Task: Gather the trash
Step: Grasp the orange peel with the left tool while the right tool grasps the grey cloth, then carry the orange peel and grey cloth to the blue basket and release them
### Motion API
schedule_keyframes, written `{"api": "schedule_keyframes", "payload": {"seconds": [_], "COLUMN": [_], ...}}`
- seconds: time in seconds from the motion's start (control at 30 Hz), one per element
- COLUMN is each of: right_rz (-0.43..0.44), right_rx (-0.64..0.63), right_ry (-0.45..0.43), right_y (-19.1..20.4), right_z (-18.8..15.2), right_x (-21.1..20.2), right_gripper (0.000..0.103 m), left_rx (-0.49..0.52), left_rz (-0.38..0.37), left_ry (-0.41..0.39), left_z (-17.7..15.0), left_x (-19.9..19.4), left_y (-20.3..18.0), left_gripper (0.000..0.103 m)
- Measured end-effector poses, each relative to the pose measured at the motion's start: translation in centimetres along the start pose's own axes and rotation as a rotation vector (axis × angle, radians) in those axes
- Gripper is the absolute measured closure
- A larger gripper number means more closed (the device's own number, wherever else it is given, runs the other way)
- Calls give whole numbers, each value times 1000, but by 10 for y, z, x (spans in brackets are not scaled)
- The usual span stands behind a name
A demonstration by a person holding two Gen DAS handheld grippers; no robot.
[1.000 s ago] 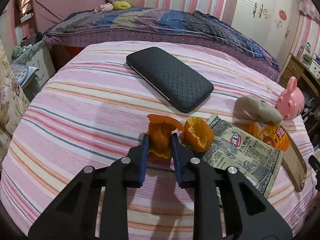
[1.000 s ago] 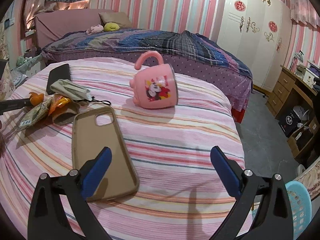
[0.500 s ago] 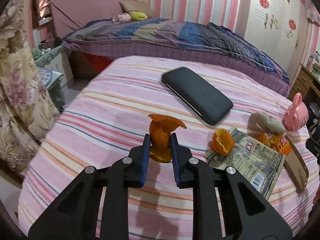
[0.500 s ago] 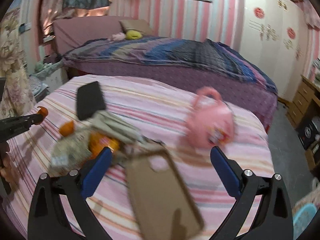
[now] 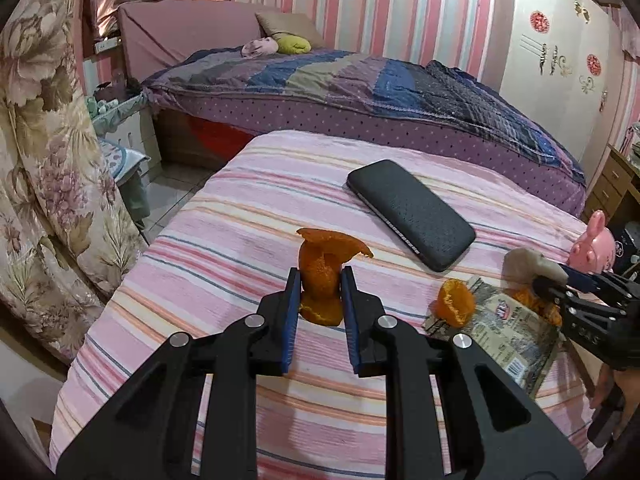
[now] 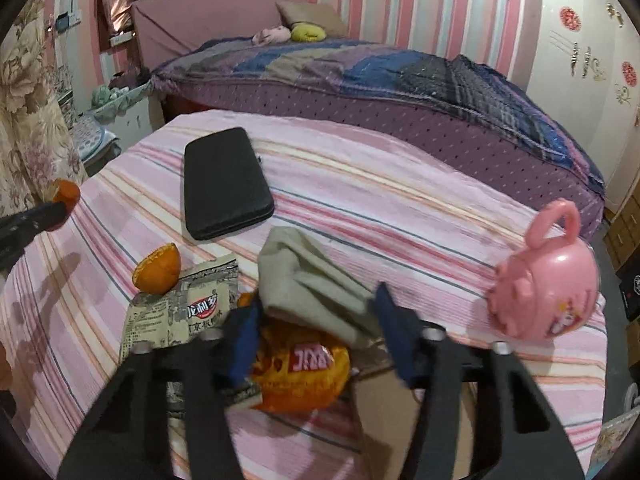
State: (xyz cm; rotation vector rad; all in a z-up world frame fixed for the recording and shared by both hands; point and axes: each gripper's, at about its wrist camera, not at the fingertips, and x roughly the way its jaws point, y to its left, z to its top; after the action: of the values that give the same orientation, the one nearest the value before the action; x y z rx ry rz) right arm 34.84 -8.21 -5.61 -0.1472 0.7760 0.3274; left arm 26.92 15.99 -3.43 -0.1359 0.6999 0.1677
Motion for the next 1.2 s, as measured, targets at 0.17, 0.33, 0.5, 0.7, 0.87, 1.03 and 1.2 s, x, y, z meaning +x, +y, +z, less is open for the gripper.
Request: {"api": "schedule_keyframes", "payload": {"seconds": [0.17,0.33,0.5,0.7,0.87,1.03,1.2], "right_rz": [-22,-45,-60,-92,-134,-169,-204], "right_rx": [-16,-11,7,60,104,148,191], "right_ry": [-55,-91,-116,-142,-143,-142,-155], "right_y": [-8,-14,-31,-55,-77,-98,-119], "right_z": [-6,-14,-22,-51,-83,-111,-141], "right_x": [-13,-36,-69,-114,-148,-174,-197], "right_gripper": [89,92,92,92,92,92,92], "left_rx": [9,21,46,68,143,187,225], "left_rz": [-7,-20,-46,-99,-105,-158,-203], "left_ry": [-14,-20,-34,-17,-24,-19,-23], "left_z": [2,4,2,-6,-20,-32,-49], "left_x": [-11,-22,-39,-52,-62,-75,-86], "left_y": [-8,-19,-34,-56,-88,-117,-145], "left_gripper": [84,84,84,84,84,84,84]}}
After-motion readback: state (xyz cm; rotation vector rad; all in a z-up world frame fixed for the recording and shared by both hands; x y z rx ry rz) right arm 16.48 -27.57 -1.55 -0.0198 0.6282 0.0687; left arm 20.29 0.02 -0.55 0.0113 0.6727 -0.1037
